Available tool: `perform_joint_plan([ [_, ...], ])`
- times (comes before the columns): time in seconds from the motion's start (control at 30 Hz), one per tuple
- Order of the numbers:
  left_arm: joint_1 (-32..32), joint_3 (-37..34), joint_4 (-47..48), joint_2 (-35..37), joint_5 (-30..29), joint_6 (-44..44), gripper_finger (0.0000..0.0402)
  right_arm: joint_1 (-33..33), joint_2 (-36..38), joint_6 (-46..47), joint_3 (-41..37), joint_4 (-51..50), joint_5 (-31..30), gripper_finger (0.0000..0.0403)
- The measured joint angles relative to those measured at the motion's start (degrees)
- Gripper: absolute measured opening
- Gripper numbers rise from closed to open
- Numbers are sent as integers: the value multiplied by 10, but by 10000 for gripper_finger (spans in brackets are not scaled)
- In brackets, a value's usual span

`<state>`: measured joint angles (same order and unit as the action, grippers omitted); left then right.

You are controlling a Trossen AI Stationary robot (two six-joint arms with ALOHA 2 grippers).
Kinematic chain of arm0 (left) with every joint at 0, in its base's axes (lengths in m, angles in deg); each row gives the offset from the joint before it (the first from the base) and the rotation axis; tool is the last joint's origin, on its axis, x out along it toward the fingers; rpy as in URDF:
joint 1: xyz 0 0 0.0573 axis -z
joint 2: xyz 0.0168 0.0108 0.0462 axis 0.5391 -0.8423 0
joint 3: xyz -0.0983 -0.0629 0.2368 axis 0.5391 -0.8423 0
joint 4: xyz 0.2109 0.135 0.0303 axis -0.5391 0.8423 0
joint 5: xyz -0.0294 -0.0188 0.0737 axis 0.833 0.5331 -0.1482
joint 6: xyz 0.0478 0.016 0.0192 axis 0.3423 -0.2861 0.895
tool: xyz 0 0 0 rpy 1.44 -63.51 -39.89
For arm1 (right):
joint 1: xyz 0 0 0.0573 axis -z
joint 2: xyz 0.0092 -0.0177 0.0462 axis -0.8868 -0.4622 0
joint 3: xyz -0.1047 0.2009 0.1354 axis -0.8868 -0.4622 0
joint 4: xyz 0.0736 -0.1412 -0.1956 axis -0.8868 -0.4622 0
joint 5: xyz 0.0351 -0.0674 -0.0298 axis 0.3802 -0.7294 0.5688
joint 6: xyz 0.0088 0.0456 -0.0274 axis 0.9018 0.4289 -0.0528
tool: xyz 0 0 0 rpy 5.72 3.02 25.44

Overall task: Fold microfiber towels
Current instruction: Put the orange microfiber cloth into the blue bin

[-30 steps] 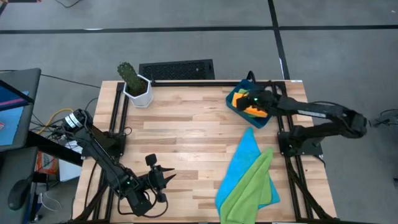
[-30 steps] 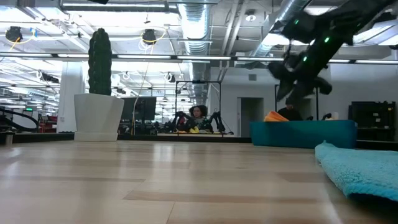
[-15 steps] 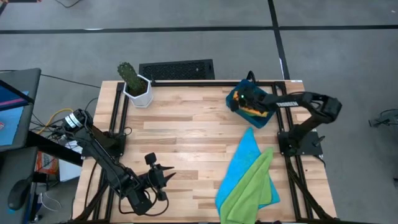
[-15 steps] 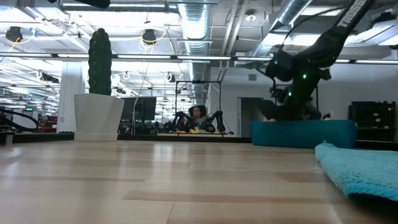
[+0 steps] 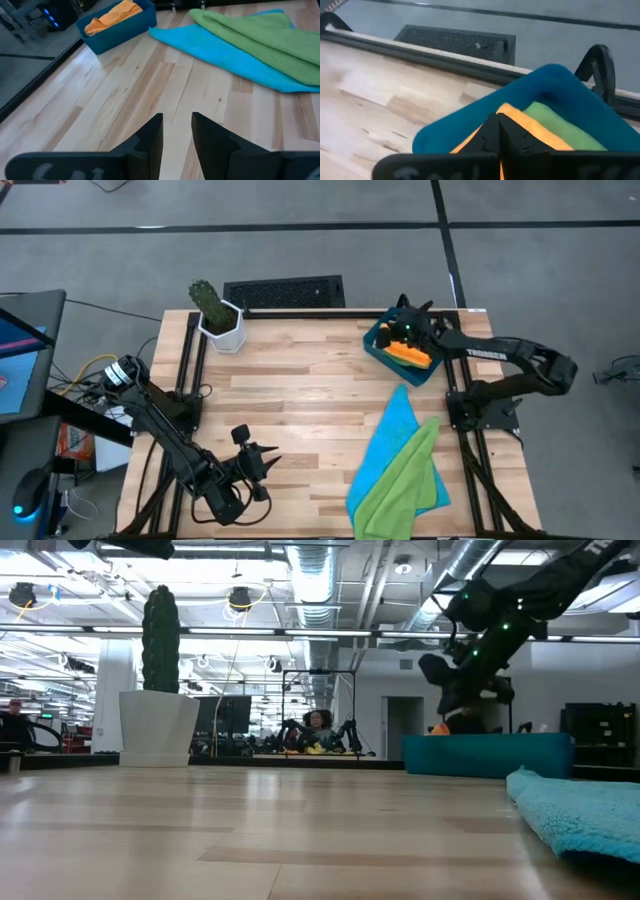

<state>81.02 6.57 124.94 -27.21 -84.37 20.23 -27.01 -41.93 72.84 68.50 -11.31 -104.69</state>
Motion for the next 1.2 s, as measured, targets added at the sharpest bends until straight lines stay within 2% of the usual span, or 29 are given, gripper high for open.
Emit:
perform_joint_plan([
  [0.2,0,0,0,0,0,-13,96,-22,-59,8,-39,102,4,22],
  [0.4,0,0,0,0,2,-22,96,-41,-163,20,-41,163,26,17],
  [0.53,0,0,0,0,3,-22,96,-43,-195,17,-39,179,41,15],
  [0.67,0,0,1,0,3,-17,96,-41,-139,-10,-33,167,47,22],
  [0.83,-1,0,1,0,0,-15,96,-41,-8,-40,-32,107,28,15],
  [0.93,-2,0,1,0,0,-16,96,-41,58,-44,-31,4,-8,15],
  [1.03,-3,0,1,0,-1,-16,96,-40,93,-36,-36,-116,-48,21],
  [1.1,-3,0,1,0,-3,-16,96,-40,98,-38,-50,-125,-45,22],
  [1.2,-4,0,1,0,-16,-15,96,-51,94,-57,-74,-44,-4,17],
])
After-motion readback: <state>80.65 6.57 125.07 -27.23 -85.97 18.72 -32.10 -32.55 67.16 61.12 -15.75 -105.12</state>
